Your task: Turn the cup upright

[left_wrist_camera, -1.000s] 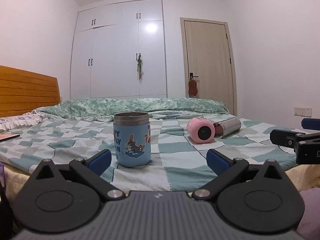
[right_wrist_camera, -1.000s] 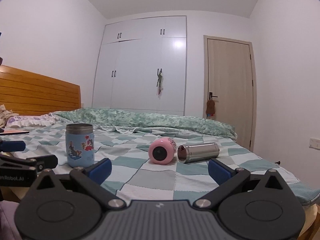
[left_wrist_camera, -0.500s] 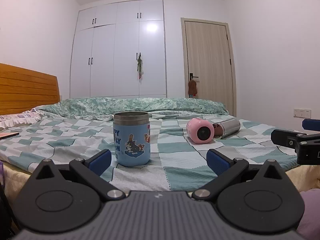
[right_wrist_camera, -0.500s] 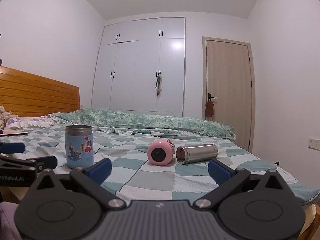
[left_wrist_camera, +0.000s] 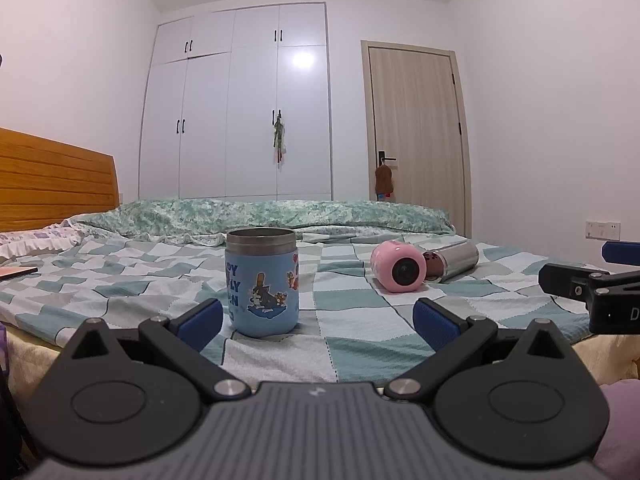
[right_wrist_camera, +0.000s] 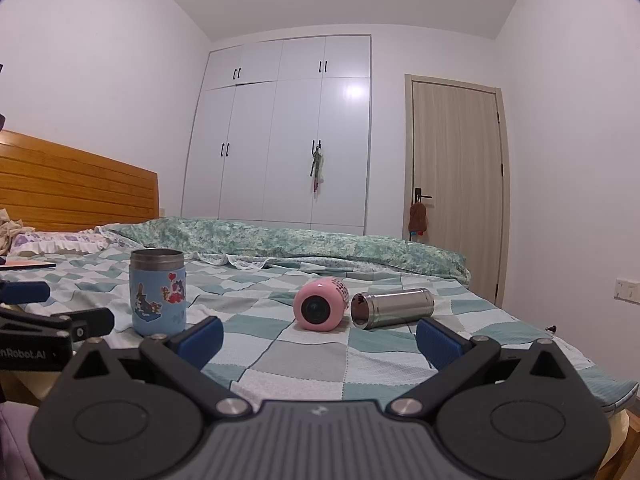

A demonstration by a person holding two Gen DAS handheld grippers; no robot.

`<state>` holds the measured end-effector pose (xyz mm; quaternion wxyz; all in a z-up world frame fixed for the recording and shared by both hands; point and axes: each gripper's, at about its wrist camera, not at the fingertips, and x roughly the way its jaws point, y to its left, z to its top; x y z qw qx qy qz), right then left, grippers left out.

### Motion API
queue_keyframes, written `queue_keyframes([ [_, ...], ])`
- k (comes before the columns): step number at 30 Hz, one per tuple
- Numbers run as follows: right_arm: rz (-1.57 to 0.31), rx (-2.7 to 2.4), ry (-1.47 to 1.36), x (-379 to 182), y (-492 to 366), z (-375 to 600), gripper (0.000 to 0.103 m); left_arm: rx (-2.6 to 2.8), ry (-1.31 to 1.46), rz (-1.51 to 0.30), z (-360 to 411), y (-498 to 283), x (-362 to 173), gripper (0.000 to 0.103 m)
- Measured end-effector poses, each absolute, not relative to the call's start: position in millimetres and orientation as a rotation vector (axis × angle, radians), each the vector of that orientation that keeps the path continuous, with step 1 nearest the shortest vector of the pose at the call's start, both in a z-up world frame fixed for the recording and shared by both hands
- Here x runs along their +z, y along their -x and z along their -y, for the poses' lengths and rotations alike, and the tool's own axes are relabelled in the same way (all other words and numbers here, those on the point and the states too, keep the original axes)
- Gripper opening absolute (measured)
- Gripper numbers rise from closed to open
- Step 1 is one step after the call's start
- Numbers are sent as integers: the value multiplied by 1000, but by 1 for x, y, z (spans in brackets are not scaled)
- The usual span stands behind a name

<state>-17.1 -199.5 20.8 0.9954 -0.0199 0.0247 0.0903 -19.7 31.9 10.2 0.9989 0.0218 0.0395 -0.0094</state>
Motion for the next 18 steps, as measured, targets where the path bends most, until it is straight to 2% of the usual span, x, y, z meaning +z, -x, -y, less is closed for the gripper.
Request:
queue_keyframes([
  [18, -48, 183, 39, 21, 18, 201, 103, -24, -42, -72, -31, 22, 10, 103],
])
